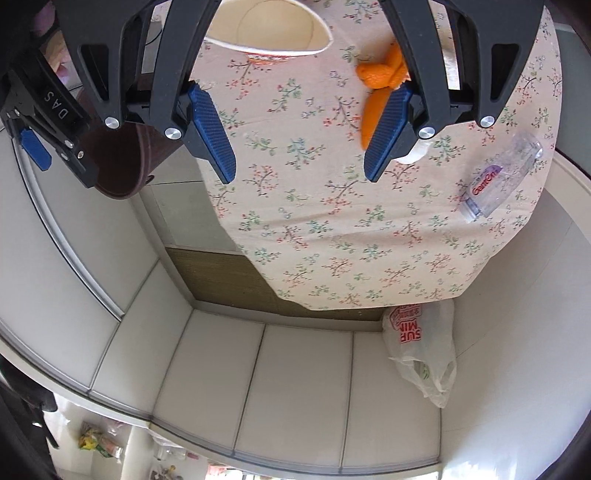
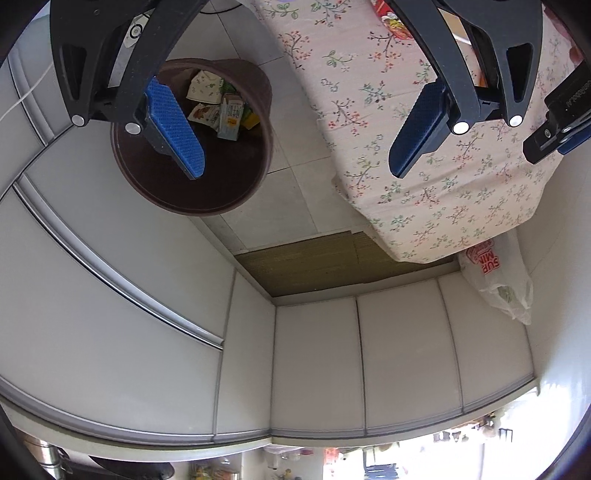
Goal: Collect trash
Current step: 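Move both tools back over the table toward the tissue and orange peels, then grasp the white tissue with the left tool while the right tool grasps an orange peel, then lift the tissue and orange peel and carry both over the brown bin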
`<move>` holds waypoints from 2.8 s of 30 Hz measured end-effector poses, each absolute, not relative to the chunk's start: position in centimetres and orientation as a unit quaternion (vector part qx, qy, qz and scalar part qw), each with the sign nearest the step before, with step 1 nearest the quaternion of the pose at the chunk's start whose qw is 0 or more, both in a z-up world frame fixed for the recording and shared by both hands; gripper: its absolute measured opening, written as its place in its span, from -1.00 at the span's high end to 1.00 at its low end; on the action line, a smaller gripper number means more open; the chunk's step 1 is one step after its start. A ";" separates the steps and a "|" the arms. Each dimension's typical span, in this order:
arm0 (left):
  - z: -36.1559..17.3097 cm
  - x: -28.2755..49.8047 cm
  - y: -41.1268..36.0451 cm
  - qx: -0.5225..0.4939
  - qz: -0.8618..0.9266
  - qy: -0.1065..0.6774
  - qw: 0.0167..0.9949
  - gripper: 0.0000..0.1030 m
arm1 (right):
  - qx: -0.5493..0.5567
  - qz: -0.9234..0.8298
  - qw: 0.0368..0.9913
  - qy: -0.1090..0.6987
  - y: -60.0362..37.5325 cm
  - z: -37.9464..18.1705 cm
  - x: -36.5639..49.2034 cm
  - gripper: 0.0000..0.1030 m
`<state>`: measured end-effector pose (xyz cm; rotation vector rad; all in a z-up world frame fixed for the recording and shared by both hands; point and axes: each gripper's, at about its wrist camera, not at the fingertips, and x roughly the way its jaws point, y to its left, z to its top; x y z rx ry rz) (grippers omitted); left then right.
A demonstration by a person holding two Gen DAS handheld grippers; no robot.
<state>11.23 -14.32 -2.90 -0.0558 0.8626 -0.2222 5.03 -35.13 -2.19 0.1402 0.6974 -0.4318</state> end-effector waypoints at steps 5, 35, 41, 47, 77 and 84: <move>-4.7 11.9 -9.0 -0.040 -0.063 0.443 0.893 -0.37 | 0.042 -0.168 0.918 0.356 -31.1 -2.6 7.0 -0.86; -18.2 11.4 0.8 -0.099 -0.043 0.639 0.761 0.28 | 0.047 -0.019 0.839 0.541 -17.5 -11.5 16.3 -0.86; -17.1 11.1 1.3 -0.073 -0.046 0.617 0.782 0.45 | 0.081 0.012 0.812 0.578 -16.8 -13.0 17.4 -0.48; -13.2 11.3 5.1 -0.102 -0.028 0.576 0.810 0.45 | 0.061 0.016 0.788 0.613 -15.5 -15.3 18.2 0.15; -8.2 10.9 8.5 -0.162 -0.036 0.509 0.845 0.44 | 0.027 0.072 0.808 0.584 -9.6 -13.3 17.8 0.65; -7.1 10.8 10.0 -0.178 -0.029 0.491 0.852 0.44 | 0.032 0.109 0.843 0.527 -7.8 -9.4 16.8 0.65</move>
